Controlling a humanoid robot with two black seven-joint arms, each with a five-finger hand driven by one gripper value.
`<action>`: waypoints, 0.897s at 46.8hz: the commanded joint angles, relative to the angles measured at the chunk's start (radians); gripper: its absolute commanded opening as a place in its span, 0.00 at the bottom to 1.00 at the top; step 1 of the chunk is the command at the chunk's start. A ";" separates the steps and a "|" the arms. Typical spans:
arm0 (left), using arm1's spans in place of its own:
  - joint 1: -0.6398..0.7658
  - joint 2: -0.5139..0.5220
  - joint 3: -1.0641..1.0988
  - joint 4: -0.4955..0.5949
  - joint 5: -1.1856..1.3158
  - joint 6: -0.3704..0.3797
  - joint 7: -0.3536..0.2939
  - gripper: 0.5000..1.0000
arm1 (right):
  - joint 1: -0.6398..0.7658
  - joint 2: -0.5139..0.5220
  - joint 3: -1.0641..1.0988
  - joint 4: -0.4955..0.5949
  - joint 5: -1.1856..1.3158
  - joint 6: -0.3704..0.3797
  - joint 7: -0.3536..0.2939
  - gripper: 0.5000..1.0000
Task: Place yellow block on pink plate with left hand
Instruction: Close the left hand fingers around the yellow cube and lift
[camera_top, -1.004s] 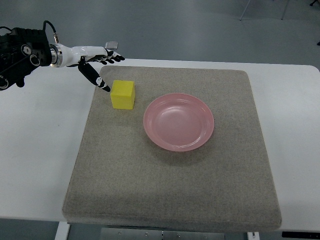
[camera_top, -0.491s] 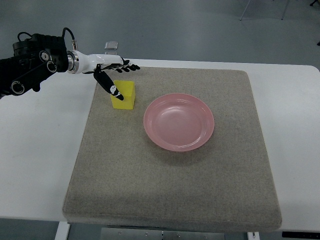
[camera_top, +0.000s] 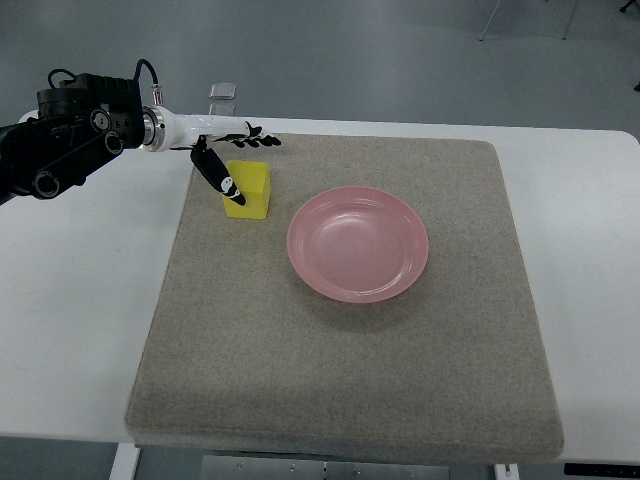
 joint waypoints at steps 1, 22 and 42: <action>-0.001 0.000 0.000 0.000 0.000 0.000 0.000 0.95 | 0.000 0.000 0.000 0.000 0.000 0.000 0.000 0.85; -0.001 -0.006 0.000 -0.003 0.094 0.012 0.000 0.95 | 0.000 0.000 0.000 0.000 0.000 0.000 0.000 0.85; 0.001 -0.008 0.000 -0.002 0.097 0.012 0.000 0.42 | 0.000 0.000 0.000 0.000 0.000 0.000 0.000 0.85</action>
